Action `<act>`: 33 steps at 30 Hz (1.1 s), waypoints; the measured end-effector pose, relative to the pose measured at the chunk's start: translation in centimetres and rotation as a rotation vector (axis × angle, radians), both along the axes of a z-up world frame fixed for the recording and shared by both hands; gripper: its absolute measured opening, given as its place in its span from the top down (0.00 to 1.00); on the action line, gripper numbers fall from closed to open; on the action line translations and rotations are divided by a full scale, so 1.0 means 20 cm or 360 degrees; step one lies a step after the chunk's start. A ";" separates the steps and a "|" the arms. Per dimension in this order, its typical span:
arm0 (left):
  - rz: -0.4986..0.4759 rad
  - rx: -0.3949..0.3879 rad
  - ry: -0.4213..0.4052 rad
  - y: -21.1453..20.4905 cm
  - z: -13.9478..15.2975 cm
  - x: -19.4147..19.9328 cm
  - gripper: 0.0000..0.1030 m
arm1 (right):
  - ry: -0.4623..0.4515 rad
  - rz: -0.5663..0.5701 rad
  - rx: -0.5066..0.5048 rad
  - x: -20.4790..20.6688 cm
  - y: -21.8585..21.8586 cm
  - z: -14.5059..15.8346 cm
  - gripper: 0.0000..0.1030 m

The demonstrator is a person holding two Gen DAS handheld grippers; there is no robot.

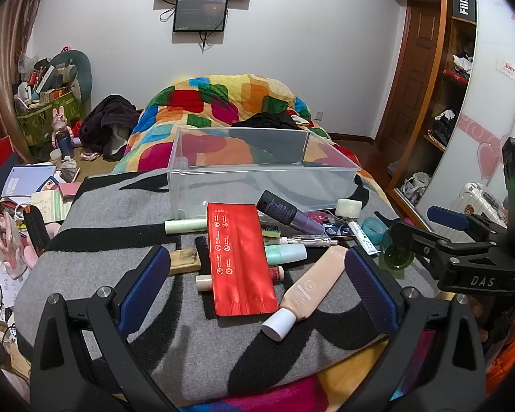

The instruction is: Organize objects

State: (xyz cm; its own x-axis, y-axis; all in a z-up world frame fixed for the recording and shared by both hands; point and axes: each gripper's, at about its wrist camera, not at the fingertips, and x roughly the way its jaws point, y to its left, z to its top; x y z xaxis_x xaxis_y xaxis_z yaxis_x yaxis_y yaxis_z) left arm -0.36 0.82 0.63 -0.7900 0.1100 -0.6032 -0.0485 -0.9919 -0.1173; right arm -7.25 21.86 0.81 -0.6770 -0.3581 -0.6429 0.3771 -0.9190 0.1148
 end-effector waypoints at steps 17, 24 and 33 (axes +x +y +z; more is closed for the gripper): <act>0.0015 0.0030 0.0001 -0.02 0.00 0.00 0.00 | -0.0023 0.0011 0.0001 0.00 0.00 -0.01 0.00; 0.0018 0.0029 0.0000 -0.02 0.00 0.00 0.00 | -0.0020 0.0023 -0.0004 0.00 0.00 -0.01 0.00; 0.0035 0.0044 -0.0015 -0.04 0.00 0.00 0.00 | -0.0010 0.0035 -0.0014 -0.01 0.00 -0.01 0.00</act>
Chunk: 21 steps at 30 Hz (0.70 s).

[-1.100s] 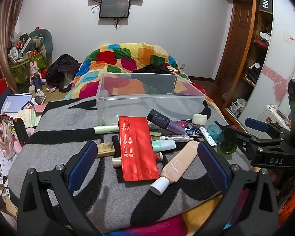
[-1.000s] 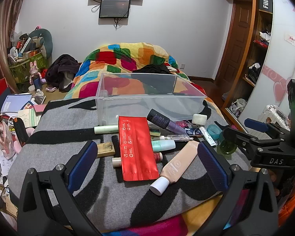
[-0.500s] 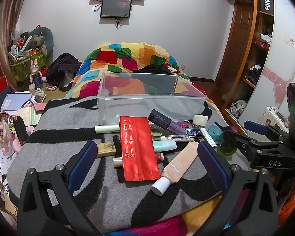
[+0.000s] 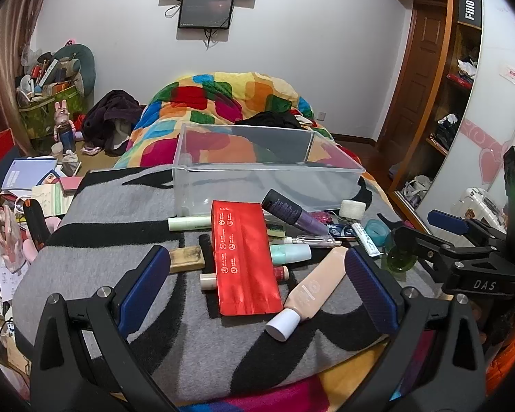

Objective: Organize objects
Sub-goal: 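Move both tools toward the red packet and green glass bottle, then grasp the red packet with the left tool while the right tool grasps the green bottle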

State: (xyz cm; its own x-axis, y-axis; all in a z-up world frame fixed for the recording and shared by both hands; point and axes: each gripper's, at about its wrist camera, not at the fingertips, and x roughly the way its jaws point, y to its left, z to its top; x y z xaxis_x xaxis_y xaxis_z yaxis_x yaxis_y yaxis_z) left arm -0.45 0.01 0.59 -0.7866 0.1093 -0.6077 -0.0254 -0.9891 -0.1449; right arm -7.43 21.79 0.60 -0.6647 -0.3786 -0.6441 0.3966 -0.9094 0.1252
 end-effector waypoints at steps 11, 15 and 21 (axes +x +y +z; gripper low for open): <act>0.0051 -0.0003 -0.0015 -0.05 -0.03 -0.02 0.00 | -0.0002 -0.0049 -0.0024 -0.05 0.05 -0.02 0.00; 0.0086 0.0035 -0.0067 -0.13 -0.05 -0.08 0.22 | 0.0016 -0.0130 -0.0053 -0.09 0.11 -0.01 0.00; 0.0086 0.0057 -0.0130 -0.15 -0.07 -0.18 0.22 | -0.0049 -0.0252 -0.0104 -0.17 0.23 -0.05 0.01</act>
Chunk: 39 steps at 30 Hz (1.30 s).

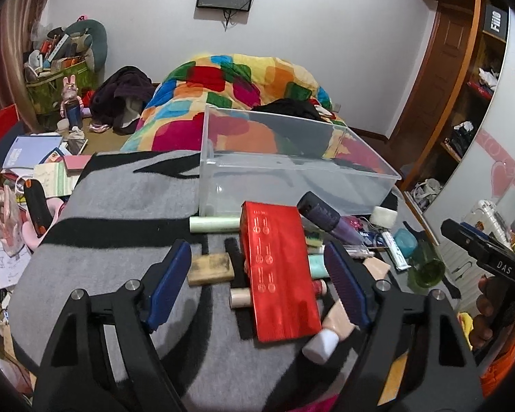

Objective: Organize objects
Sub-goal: 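Grasp the red packet with the left tool while the right tool grasps the green bottle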

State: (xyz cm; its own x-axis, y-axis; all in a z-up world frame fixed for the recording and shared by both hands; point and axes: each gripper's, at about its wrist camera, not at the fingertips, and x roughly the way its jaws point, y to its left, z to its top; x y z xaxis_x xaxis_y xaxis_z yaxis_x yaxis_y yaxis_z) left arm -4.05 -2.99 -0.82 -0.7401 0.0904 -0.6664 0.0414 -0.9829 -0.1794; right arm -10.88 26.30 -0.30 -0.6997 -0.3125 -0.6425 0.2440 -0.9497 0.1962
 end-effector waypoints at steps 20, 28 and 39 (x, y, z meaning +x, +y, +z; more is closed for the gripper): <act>-0.0052 -0.0107 -0.0297 0.11 -0.24 -0.33 0.14 | -0.0239 0.0079 0.0061 -0.03 0.06 -0.22 0.57; -0.0036 -0.0139 -0.0264 0.05 -0.26 -0.25 0.15 | -0.0212 0.0079 0.0114 0.00 0.08 -0.24 0.63; -0.0111 -0.0128 -0.0277 0.08 -0.26 -0.33 0.46 | -0.0124 0.0099 0.0078 0.02 0.07 -0.15 0.63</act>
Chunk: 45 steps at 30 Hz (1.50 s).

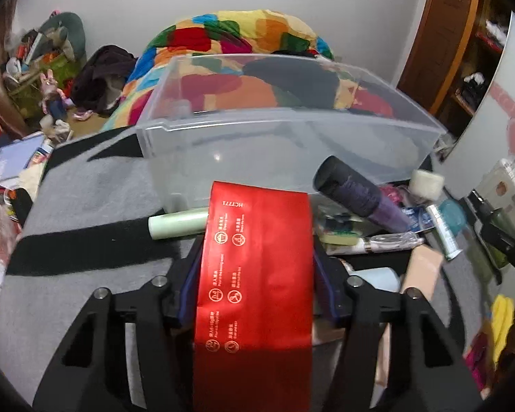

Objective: Organize objects
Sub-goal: 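Grasp the red packet with the left tool while the right tool grasps the green bottle, then drop the red packet into the box with the left tool while the right drops the bottle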

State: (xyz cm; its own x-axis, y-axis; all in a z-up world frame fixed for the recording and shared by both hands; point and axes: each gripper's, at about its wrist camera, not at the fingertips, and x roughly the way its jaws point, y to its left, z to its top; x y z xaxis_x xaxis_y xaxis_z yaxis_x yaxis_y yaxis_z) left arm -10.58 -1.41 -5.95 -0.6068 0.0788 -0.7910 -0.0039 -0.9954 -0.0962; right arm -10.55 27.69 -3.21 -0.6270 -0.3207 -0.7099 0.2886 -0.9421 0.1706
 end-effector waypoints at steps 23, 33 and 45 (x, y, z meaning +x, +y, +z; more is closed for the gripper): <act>-0.0023 0.0135 0.0207 -0.11 0.41 -0.11 0.46 | 0.0173 0.0265 -0.0067 -0.37 -0.42 0.31 0.63; -0.0135 0.0091 -0.0027 -0.08 0.32 -0.41 0.46 | 0.0010 0.0338 0.0026 -0.58 -0.59 0.22 0.63; -0.0250 0.0022 -0.0102 -0.03 0.27 -0.51 0.41 | -0.0143 0.0397 0.0076 -0.70 -0.70 0.08 0.63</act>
